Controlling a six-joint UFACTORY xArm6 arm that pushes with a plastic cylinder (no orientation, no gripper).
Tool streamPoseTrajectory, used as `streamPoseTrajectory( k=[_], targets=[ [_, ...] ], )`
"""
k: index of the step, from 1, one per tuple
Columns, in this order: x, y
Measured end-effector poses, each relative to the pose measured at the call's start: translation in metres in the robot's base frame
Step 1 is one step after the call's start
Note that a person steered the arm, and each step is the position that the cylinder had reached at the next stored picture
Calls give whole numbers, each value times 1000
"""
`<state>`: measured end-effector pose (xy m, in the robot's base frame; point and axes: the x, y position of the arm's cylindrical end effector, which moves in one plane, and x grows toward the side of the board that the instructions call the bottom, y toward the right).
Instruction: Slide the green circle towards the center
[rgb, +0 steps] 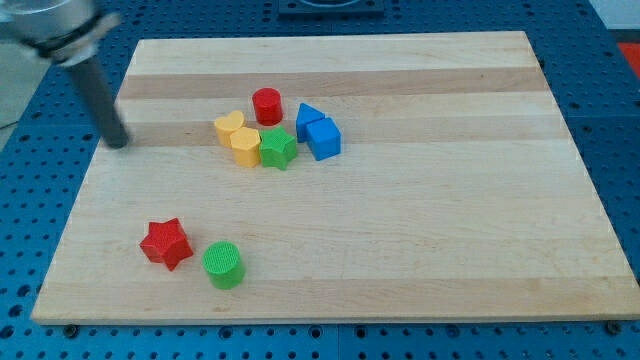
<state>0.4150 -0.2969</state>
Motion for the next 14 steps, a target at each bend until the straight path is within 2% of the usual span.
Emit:
streamPoseTrajectory(
  k=[1, 2, 3, 4, 5, 6, 8, 9, 11, 14],
  targets=[
    [27, -8],
    [88, 10],
    [129, 56],
    [143, 116],
    [142, 187],
    [145, 199],
    [190, 134],
    [204, 159],
    [189, 287],
    [181, 309]
  ],
)
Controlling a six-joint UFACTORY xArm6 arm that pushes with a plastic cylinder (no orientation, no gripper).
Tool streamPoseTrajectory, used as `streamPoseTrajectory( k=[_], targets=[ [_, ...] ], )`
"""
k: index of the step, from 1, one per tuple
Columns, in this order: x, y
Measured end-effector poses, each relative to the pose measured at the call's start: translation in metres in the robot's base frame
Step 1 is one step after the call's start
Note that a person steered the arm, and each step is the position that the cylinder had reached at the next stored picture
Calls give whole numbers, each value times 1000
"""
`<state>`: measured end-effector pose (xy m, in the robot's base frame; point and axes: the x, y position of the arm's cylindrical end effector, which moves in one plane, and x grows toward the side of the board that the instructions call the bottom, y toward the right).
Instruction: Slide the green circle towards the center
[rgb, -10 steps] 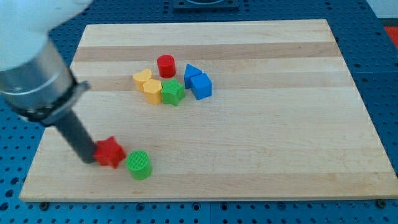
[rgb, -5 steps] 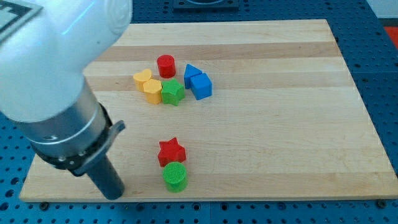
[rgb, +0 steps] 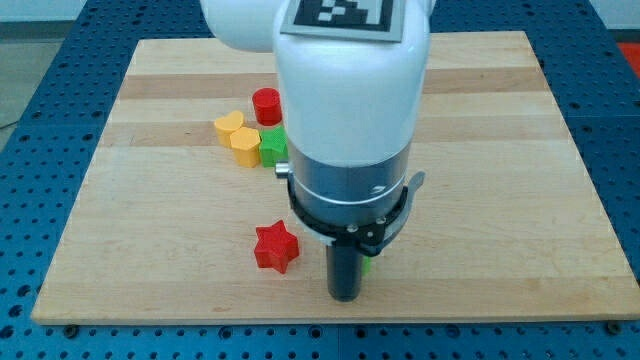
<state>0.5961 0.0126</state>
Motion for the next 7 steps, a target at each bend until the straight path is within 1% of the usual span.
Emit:
streamPoseTrajectory(
  k=[2, 3, 4, 5, 6, 7],
  targets=[
    [-72, 9],
    [-45, 0],
    [-35, 18],
    [-58, 26],
    [-90, 26],
    [-95, 26]
  ],
)
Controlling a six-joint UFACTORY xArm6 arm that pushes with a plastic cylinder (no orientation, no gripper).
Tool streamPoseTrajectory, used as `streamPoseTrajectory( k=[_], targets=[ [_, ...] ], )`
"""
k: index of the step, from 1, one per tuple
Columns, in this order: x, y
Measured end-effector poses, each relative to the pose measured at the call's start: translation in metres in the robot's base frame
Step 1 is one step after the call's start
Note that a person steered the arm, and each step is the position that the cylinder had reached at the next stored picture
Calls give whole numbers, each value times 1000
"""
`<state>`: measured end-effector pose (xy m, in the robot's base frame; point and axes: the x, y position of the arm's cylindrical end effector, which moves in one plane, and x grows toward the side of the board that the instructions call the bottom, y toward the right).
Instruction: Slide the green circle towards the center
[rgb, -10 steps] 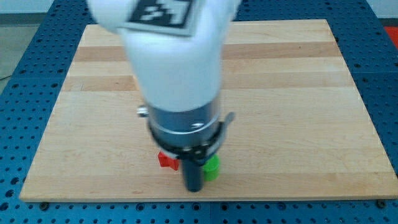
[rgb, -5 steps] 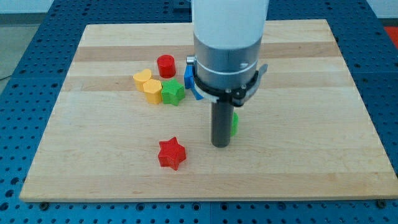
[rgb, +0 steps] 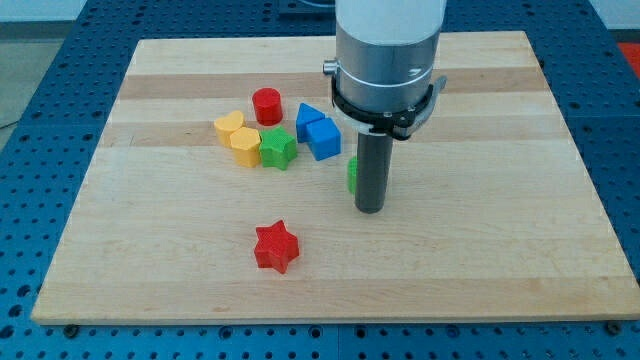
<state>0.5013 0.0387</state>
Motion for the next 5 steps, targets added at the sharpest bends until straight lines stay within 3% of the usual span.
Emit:
streamPoseTrajectory(
  k=[1, 3, 4, 5],
  targets=[
    [29, -4],
    [31, -5],
    [41, -42],
    [42, -116]
  ],
)
